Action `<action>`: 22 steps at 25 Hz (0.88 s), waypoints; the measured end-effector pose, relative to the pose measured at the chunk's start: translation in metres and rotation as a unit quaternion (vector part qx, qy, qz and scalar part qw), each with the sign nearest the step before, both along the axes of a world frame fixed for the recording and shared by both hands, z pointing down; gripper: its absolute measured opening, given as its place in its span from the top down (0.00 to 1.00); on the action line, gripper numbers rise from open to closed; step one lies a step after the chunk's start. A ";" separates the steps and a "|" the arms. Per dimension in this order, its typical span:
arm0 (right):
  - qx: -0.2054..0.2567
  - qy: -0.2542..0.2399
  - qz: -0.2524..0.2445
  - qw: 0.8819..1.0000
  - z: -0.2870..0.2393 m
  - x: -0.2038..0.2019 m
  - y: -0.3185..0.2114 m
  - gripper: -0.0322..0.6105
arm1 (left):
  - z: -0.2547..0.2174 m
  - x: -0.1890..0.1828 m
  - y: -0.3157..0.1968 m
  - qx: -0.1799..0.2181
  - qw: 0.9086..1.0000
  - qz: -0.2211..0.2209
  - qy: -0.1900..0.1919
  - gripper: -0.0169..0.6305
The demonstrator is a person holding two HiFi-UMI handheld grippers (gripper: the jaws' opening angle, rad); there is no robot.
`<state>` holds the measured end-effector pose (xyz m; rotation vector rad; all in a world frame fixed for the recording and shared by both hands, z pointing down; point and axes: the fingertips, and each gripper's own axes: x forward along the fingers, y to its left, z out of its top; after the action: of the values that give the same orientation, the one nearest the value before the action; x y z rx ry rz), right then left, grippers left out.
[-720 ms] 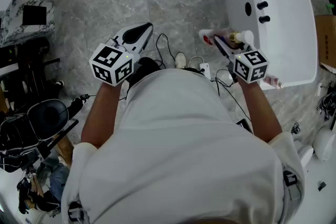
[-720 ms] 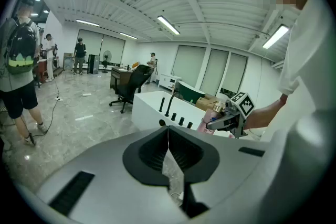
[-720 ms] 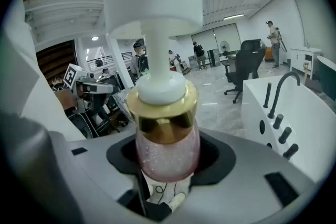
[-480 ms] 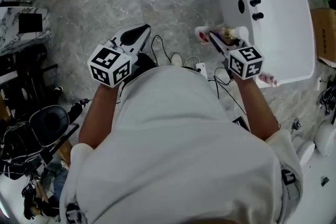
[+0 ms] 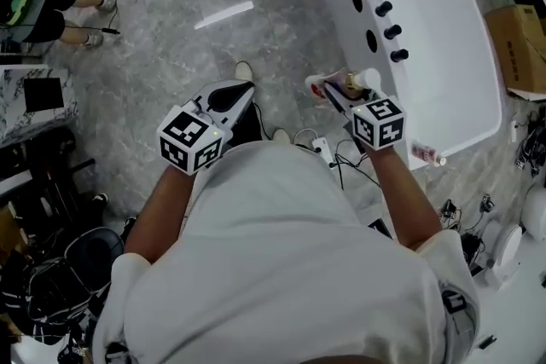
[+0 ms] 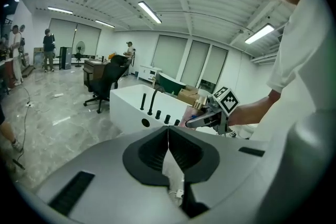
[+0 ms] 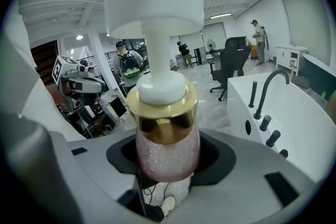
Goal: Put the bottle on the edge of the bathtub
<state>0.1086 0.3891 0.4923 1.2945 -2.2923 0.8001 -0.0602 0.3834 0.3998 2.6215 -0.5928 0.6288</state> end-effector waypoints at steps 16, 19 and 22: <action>-0.013 0.054 0.134 0.989 -0.018 0.037 -0.239 0.60 | -0.007 0.002 -0.254 -0.040 0.992 0.099 0.071 0.95; -0.007 0.051 0.152 0.987 -0.025 0.043 -0.285 0.60 | -0.006 -0.004 -0.291 -0.034 0.991 0.108 0.069 0.95; -0.008 0.051 0.159 0.986 -0.026 0.046 -0.325 0.60 | -0.008 -0.014 -0.316 -0.027 0.992 0.095 0.075 0.95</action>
<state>0.1548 0.0639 0.4664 1.6802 -2.0226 0.8306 -0.0738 0.0677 0.3914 2.6636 -0.2794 0.4902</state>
